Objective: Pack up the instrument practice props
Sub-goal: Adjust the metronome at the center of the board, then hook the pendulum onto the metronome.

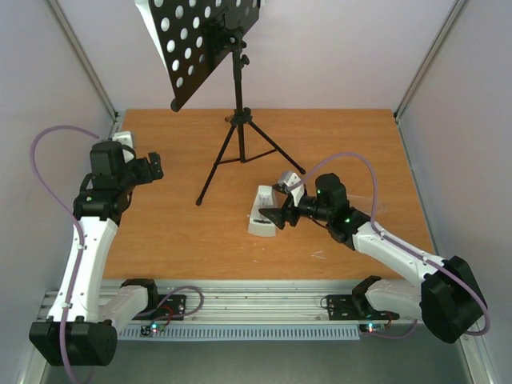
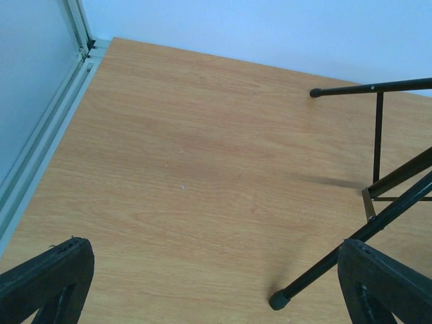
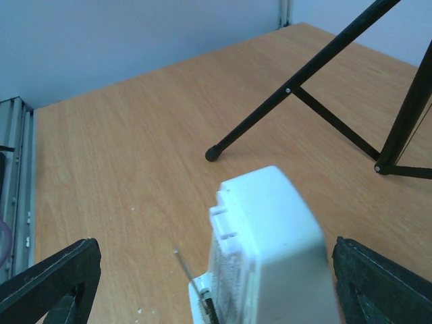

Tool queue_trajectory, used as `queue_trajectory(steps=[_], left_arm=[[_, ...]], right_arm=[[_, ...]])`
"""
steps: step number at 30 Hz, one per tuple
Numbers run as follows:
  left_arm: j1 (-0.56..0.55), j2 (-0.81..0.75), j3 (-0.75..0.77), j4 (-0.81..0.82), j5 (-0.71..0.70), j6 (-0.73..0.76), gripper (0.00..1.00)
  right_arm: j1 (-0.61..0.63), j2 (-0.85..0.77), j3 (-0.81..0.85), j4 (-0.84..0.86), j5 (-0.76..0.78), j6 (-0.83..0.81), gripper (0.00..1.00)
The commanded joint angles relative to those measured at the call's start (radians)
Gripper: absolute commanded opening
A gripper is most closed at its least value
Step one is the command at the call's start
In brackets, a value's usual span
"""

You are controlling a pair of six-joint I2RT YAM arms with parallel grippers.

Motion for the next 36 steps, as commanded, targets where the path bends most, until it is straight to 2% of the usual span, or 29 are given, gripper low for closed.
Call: queue_trajectory(steps=[1,12,22,36], left_arm=[[-0.005,-0.022,0.002,0.036,0.031,-0.007,0.99],[-0.005,-0.025,0.0,0.036,0.046,-0.016,0.99],[-0.005,-0.02,0.003,0.034,0.065,-0.024,0.99],[-0.004,-0.02,0.006,0.033,0.086,-0.035,0.99]], right_arm=[[-0.037,0.04,0.035,0.09,-0.071,-0.05,0.95],[-0.076,0.167,0.091,0.105,-0.225,-0.055,0.96],[-0.076,0.198,0.056,0.135,-0.2,-0.049,0.95],[-0.07,0.093,-0.018,0.117,-0.217,0.03,0.93]])
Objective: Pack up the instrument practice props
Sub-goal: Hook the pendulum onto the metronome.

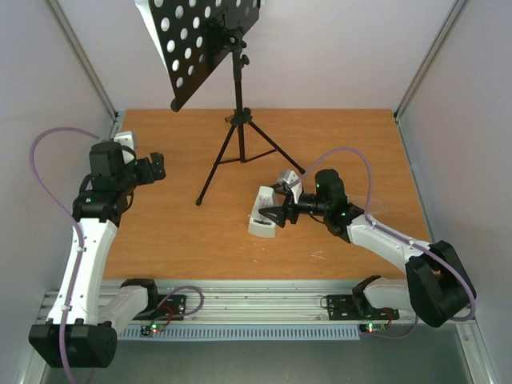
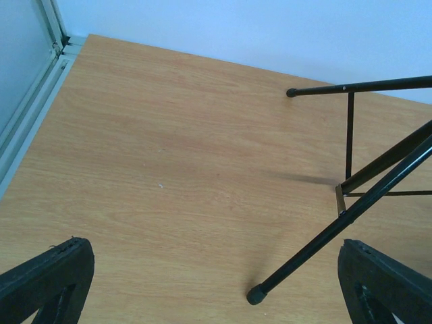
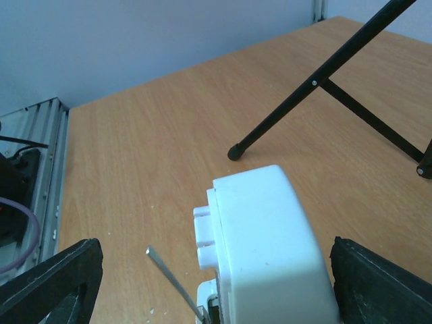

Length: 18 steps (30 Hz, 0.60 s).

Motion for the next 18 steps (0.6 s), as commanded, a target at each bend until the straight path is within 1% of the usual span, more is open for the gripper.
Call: queue_trajectory(steps=[1,11,14,18], left_arm=[[-0.002,-0.011,0.005,0.034,0.023,-0.011,0.99],[-0.002,-0.018,0.007,0.033,0.028,-0.016,0.99],[-0.002,-0.019,0.007,0.033,0.033,-0.018,0.99],[-0.002,-0.018,0.008,0.033,0.036,-0.02,0.99]], right_arm=[[0.009,-0.065,-0.038,0.012,-0.021,0.044,0.93],[0.105,-0.11,-0.083,-0.035,0.086,0.033,0.93],[0.15,-0.124,-0.095,-0.037,0.167,0.02,0.93],[0.205,-0.116,-0.131,0.023,0.275,0.005,0.94]])
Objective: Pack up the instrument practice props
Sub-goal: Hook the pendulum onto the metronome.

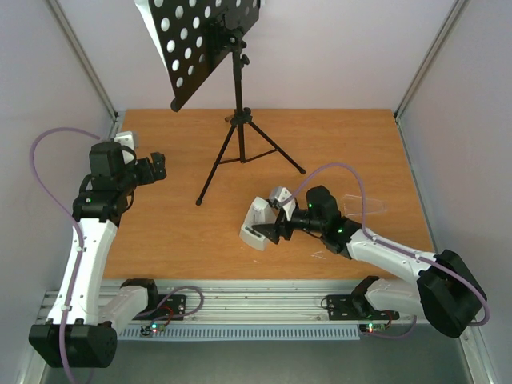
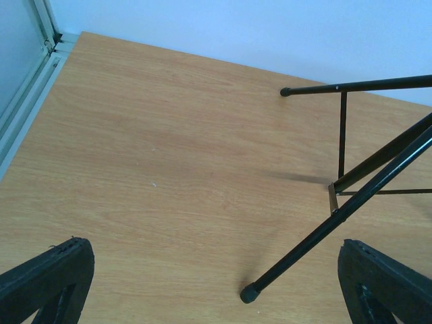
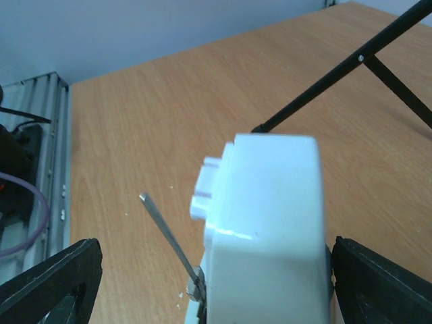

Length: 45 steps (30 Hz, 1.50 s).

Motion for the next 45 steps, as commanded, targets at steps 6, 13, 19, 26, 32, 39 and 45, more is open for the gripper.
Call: queue_trajectory(steps=[6,13,19,26,32,39,45], left_arm=[[-0.002,-0.017,0.007,0.033,0.011,-0.009,0.99],[-0.002,-0.013,0.009,0.032,0.014,-0.009,0.99],[-0.002,-0.009,0.009,0.032,0.019,-0.011,0.99],[-0.002,0.003,0.009,0.031,0.029,-0.016,0.99],[-0.002,0.006,0.009,0.029,0.031,-0.017,0.99],[-0.002,0.008,0.009,0.03,0.031,-0.017,0.99],[-0.002,0.009,0.009,0.03,0.031,-0.019,0.99]], right_arm=[[0.056,0.039,-0.074,0.17,0.185,-0.023,0.96],[0.057,0.087,-0.069,0.26,0.2,-0.039,0.99],[0.082,0.098,-0.085,0.306,0.242,-0.066,0.98],[0.117,0.102,-0.103,0.343,0.314,-0.094,0.98],[0.13,0.098,-0.114,0.37,0.381,-0.091,0.98],[0.152,0.097,-0.119,0.391,0.436,-0.1,0.99],[0.169,0.094,-0.131,0.422,0.468,-0.095,0.98]])
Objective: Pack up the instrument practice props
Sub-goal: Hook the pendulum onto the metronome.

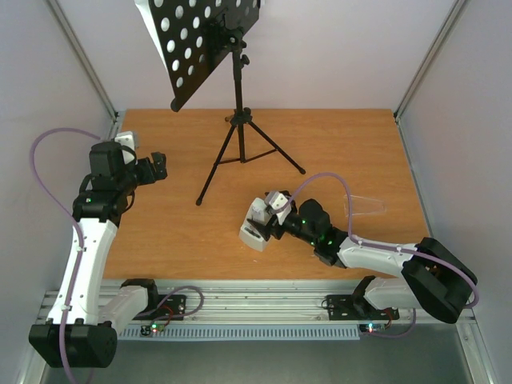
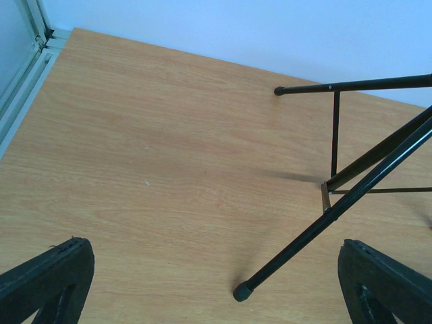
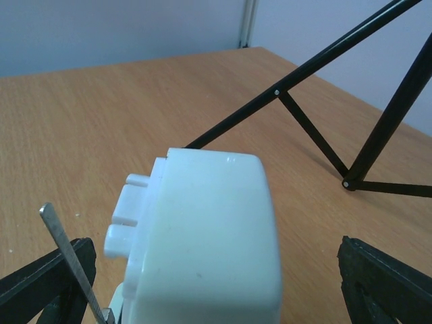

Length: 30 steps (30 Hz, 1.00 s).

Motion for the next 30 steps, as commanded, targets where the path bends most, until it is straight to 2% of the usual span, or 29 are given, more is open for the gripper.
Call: queue_trajectory(steps=[1,17,30], left_arm=[[-0.002,0.01,0.009,0.03,0.011,-0.005,0.99],[-0.002,0.01,0.009,0.028,0.006,-0.001,0.99],[-0.001,0.01,0.009,0.029,0.006,-0.002,0.99]], right_arm=[[0.022,-0.003,-0.021,0.067,0.055,-0.013,0.98],[0.032,-0.026,-0.053,0.087,0.09,-0.013,0.96],[0.033,-0.046,-0.069,0.083,0.092,-0.014,0.85]])
